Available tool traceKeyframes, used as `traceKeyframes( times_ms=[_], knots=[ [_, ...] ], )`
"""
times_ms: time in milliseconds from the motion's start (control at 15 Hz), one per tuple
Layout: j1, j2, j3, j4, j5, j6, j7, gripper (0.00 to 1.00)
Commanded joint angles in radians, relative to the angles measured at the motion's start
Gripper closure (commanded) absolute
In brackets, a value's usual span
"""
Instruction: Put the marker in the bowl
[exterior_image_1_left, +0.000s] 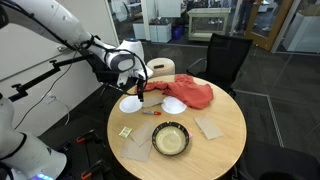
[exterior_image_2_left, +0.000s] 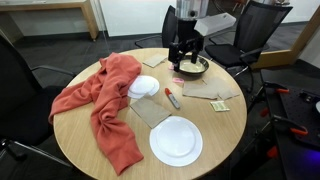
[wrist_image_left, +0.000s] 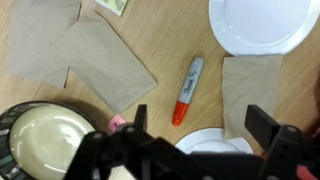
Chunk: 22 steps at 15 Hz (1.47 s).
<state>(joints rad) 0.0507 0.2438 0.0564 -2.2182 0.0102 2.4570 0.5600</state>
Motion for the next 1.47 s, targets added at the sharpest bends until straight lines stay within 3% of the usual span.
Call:
traceKeyframes(
  times_ms=[0,200,267,600,1000,1400],
  knots=[
    [0.056,0.099,-0.058,0.059,-0.046,0.048,0.082,0.00],
    [0.087,0.165,-0.089,0.090,-0.058,0.061,0.109,0.00],
    [0.073,0.125,-0.081,0.053,-0.028,0.053,0.061,0.00],
    [0.089,0.168,-0.093,0.083,-0.029,0.053,0.066,0.00],
    [0.098,0.208,-0.109,0.111,-0.006,0.127,0.117,0.00],
    [0.116,0.304,-0.130,0.177,-0.004,0.129,0.171,0.00]
  ],
)
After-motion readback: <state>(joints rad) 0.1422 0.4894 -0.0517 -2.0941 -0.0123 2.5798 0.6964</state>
